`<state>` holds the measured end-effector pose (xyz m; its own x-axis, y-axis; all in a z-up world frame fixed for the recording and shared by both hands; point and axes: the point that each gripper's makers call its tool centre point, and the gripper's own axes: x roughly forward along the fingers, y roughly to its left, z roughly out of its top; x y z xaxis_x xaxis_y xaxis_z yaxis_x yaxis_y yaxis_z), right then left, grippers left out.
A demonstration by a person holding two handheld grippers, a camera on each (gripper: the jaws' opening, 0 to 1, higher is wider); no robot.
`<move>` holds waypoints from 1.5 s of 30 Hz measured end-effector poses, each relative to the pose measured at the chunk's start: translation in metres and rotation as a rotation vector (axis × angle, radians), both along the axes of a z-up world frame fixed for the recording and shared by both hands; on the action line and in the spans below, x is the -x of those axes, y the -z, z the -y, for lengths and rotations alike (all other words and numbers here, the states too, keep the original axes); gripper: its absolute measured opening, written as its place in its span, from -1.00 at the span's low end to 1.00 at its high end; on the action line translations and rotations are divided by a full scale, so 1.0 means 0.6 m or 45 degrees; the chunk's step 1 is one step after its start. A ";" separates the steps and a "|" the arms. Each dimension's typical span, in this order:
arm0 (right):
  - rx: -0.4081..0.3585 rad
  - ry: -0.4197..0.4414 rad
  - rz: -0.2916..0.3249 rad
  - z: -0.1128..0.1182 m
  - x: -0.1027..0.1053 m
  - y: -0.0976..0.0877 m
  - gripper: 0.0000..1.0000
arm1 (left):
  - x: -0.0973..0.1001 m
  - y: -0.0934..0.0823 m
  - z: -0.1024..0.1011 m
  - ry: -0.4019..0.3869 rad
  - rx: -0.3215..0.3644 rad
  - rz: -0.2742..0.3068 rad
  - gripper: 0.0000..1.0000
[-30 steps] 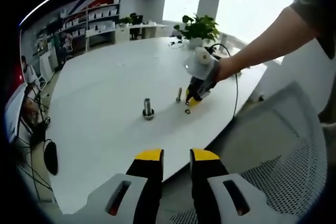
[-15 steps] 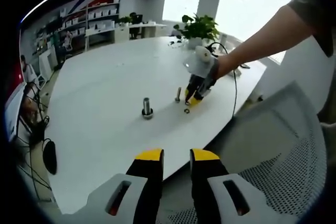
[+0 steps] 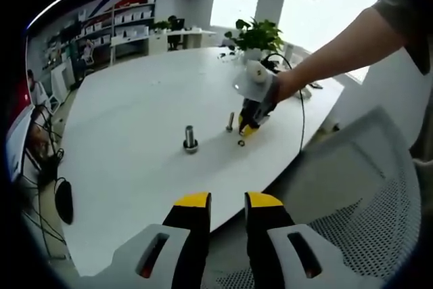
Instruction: Place the washer onto the threaded stud by aligning its center hole with the stud, sliding it down to the base, and recovering from edge contact or off-axis alignment until the washer reaches the visible bottom stop.
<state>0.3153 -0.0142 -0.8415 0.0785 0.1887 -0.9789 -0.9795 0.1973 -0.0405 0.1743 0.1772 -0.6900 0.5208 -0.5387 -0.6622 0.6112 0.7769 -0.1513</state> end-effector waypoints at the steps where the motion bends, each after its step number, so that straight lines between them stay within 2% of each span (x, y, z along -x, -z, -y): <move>1: 0.002 0.003 0.005 0.000 -0.001 0.000 -0.72 | 0.000 0.000 0.000 0.000 0.000 0.001 -0.65; 5: -0.017 0.034 0.031 0.002 -0.002 -0.001 -0.72 | 0.000 0.000 0.000 -0.003 -0.001 0.001 -0.65; 10: -0.079 0.162 0.035 0.007 -0.004 -0.003 -0.73 | 0.000 0.000 -0.001 -0.004 -0.001 0.002 -0.65; 17: -0.048 0.163 0.044 0.009 -0.001 -0.004 -0.73 | -0.001 -0.001 -0.002 -0.008 0.001 0.005 -0.65; 23: -0.099 0.210 0.049 -0.001 -0.002 -0.023 -0.73 | -0.002 -0.002 -0.002 -0.010 0.003 0.009 -0.65; 26: -0.119 0.225 0.019 -0.005 0.003 -0.031 -0.73 | -0.001 -0.002 -0.001 -0.005 0.002 0.008 -0.65; 39: -0.198 0.273 0.099 -0.016 -0.035 -0.077 -0.73 | -0.001 -0.001 -0.002 -0.009 -0.001 0.005 -0.65; 45: -0.188 0.275 0.140 -0.017 -0.043 -0.086 -0.73 | -0.001 -0.002 -0.001 -0.004 0.003 0.008 -0.65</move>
<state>0.3410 -0.0038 -0.7900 0.2364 0.2959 -0.9255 -0.9056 0.4124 -0.0994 0.1748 0.1779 -0.6890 0.5269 -0.5384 -0.6577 0.6096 0.7786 -0.1490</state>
